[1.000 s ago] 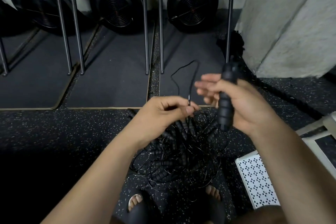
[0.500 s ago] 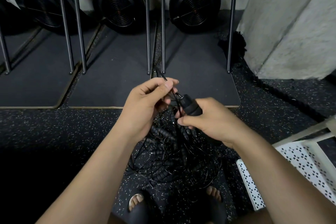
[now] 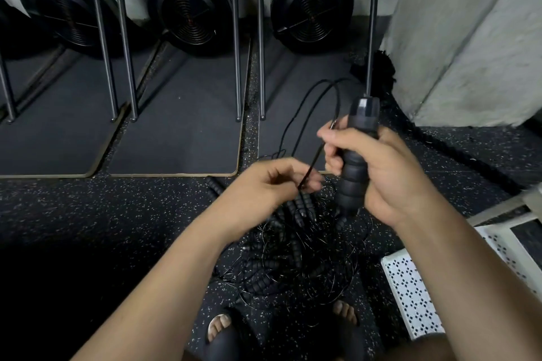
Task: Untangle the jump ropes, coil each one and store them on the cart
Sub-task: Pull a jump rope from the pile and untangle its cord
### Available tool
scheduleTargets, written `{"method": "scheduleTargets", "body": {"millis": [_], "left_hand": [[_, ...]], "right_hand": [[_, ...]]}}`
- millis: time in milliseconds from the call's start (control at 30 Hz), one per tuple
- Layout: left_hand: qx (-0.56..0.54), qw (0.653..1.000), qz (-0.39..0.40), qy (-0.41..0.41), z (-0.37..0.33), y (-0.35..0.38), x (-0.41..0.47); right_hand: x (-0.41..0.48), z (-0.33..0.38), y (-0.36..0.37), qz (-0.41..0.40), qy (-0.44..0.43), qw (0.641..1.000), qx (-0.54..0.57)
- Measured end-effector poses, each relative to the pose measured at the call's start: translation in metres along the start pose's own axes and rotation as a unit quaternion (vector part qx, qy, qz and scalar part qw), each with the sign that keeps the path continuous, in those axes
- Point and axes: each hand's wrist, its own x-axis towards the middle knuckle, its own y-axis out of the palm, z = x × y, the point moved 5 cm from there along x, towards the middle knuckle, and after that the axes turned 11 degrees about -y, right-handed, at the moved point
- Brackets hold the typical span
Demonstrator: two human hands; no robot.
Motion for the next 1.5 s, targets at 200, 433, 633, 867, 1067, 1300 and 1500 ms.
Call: {"method": "scheduleTargets", "body": {"millis": [200, 433, 633, 867, 1067, 1300, 1500], "left_hand": [[0.219, 0.972, -0.080, 0.023, 0.018, 0.001, 0.011], [0.252, 0.954, -0.152, 0.060, 0.013, -0.008, 0.012], [0.199, 0.941, -0.251, 0.113, -0.006, -0.022, 0.004], [0.026, 0.967, -0.232, 0.103, -0.012, -0.028, -0.001], [-0.152, 0.962, -0.195, 0.113, -0.017, -0.030, -0.005], [-0.209, 0.961, -0.174, 0.046, -0.007, -0.034, 0.000], [-0.046, 0.996, -0.005, -0.078, 0.011, -0.002, 0.006]], "right_hand": [[0.008, 0.004, -0.020, -0.067, 0.003, 0.991, 0.114], [0.012, -0.004, -0.034, -0.091, 0.021, 0.994, 0.063], [-0.001, -0.036, -0.023, -0.004, 0.127, 0.972, -0.195], [-0.008, -0.058, -0.001, 0.075, 0.172, 0.959, -0.210], [-0.009, -0.057, 0.009, 0.086, 0.138, 0.955, -0.249], [-0.010, -0.040, 0.016, 0.055, 0.096, 0.974, -0.200], [-0.006, -0.003, 0.008, -0.029, 0.047, 0.998, -0.028]]}}
